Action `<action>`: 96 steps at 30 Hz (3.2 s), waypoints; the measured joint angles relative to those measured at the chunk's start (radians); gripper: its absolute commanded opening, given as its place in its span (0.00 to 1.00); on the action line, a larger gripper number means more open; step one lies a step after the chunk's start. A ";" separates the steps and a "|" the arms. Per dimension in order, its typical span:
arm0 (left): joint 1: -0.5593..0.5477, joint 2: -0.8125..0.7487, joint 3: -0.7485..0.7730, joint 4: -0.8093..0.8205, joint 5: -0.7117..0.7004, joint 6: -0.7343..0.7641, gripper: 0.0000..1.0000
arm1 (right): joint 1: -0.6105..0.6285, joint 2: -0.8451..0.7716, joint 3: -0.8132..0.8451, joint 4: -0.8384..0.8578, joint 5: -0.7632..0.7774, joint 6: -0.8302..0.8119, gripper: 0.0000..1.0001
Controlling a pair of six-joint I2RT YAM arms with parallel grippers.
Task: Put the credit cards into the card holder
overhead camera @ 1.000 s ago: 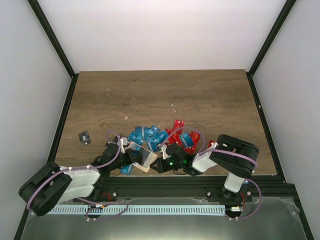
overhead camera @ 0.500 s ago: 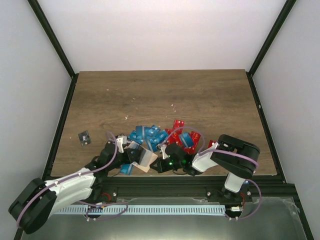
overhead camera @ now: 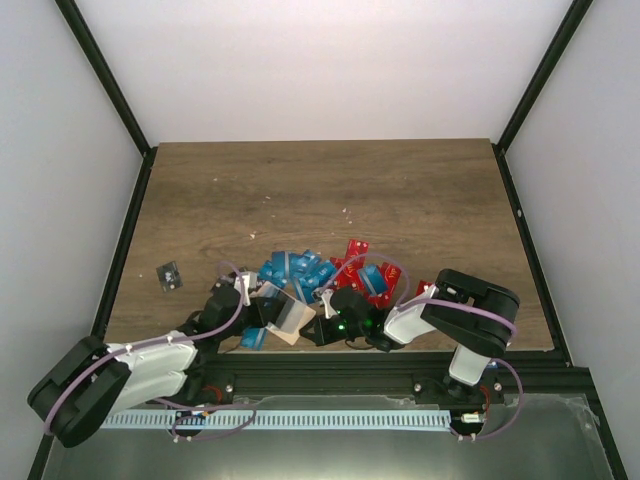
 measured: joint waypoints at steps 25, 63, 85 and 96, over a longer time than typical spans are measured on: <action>-0.011 0.091 -0.019 0.145 0.051 -0.099 0.04 | 0.001 -0.003 0.014 -0.034 0.004 -0.001 0.01; -0.216 0.165 0.073 0.077 0.076 -0.128 0.76 | -0.021 -0.182 0.001 -0.319 0.137 -0.086 0.01; -0.230 -0.159 0.264 -0.779 -0.342 -0.072 0.86 | -0.038 -0.259 -0.015 -0.406 0.146 -0.065 0.19; -0.228 -0.078 0.306 -0.807 -0.493 -0.063 0.62 | -0.041 -0.277 -0.027 -0.399 0.124 -0.012 0.23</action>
